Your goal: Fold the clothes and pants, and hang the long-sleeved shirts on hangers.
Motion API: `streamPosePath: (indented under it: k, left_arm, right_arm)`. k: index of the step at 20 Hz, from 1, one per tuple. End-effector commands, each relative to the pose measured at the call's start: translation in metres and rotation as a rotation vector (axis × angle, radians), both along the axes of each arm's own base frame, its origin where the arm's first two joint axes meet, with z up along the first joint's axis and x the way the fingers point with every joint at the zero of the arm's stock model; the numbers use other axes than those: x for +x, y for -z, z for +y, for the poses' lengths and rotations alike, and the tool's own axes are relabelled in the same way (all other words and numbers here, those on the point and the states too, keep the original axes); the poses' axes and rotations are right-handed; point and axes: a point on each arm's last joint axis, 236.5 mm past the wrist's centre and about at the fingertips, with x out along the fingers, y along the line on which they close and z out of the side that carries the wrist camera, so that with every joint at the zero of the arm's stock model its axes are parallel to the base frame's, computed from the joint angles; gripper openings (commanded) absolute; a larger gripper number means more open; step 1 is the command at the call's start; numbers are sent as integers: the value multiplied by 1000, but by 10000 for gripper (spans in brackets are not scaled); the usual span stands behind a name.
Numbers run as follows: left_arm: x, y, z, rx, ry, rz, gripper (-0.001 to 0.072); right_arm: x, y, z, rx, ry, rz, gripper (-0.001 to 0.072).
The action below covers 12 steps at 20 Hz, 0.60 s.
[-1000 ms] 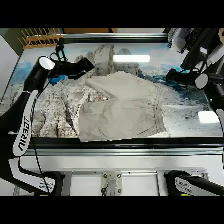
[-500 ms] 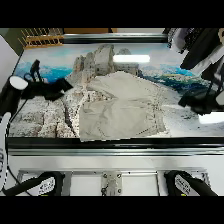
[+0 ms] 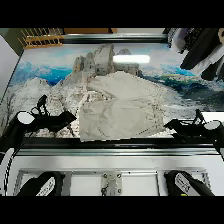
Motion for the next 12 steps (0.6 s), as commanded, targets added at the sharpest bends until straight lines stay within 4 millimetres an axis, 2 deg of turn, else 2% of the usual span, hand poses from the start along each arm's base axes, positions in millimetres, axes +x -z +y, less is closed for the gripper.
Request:
streamPosePath:
  k: [1, 4, 5, 6, 8, 12]
  left_arm:
    - [-12, 5, 0, 3, -8, -1, 672]
    - [-10, 5, 1, 5, -11, -5, 673]
    - [-10, 5, 1, 5, -11, -5, 673]
    - [-10, 5, 1, 6, -11, -5, 673]
    - [-13, 7, 2, 12, -6, 6, 673]
    - [-33, 24, 19, 30, -78, 116, 673]
  right_arm:
    - [21, 10, 22, 62, 15, -64, 646]
    - [26, 18, 38, 59, -30, -68, 644]
    - [27, 19, 40, 52, -36, -71, 596]
    - [28, 20, 41, 45, -46, -76, 431]
    - [28, 20, 42, 43, -55, -79, 40]
    - [28, 20, 42, 44, -54, -79, 22]
